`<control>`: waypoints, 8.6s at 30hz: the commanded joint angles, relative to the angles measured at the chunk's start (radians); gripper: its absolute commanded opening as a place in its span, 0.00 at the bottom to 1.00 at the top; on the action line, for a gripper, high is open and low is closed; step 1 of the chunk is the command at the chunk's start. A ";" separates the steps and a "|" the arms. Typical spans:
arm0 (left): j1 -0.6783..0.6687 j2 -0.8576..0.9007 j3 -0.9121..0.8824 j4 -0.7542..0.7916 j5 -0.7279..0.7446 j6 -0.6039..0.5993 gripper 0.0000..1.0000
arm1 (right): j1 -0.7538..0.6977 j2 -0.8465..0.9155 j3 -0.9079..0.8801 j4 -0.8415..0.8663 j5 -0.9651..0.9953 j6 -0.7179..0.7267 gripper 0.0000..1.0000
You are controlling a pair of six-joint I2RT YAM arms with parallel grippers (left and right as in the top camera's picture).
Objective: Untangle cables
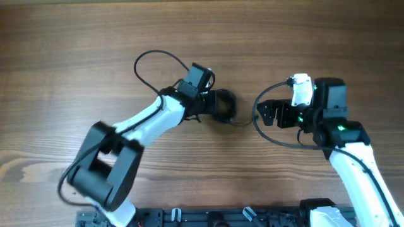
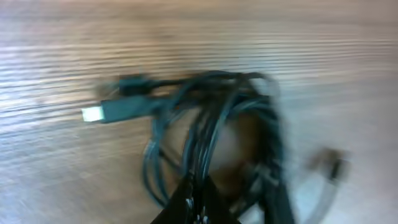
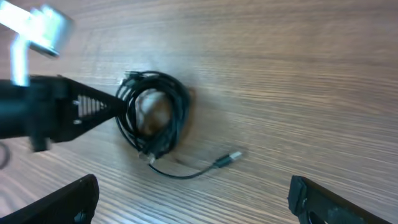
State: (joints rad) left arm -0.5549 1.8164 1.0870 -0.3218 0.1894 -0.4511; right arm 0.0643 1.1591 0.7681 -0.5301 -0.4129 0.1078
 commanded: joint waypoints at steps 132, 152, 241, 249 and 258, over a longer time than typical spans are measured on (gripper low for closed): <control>0.014 -0.233 -0.038 -0.042 0.426 0.051 0.04 | 0.097 0.328 -0.009 0.206 -0.235 0.138 0.80; 0.182 -0.233 -0.038 -0.304 0.429 0.160 0.04 | 0.093 0.328 -0.011 -0.023 0.494 0.584 0.56; 0.132 -0.226 -0.041 -0.232 0.049 0.095 0.57 | 0.181 0.261 0.261 -0.199 0.250 0.227 0.61; 0.131 -0.063 -0.041 0.004 0.018 0.100 0.62 | 0.182 0.257 0.266 -0.208 0.246 0.237 0.63; 0.131 0.046 -0.041 0.034 -0.023 0.103 0.60 | 0.182 0.257 0.266 -0.204 0.247 0.262 0.64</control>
State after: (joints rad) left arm -0.4210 1.8294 1.0462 -0.2932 0.2096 -0.3534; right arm 0.2417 1.4265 1.0164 -0.7364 -0.1562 0.3614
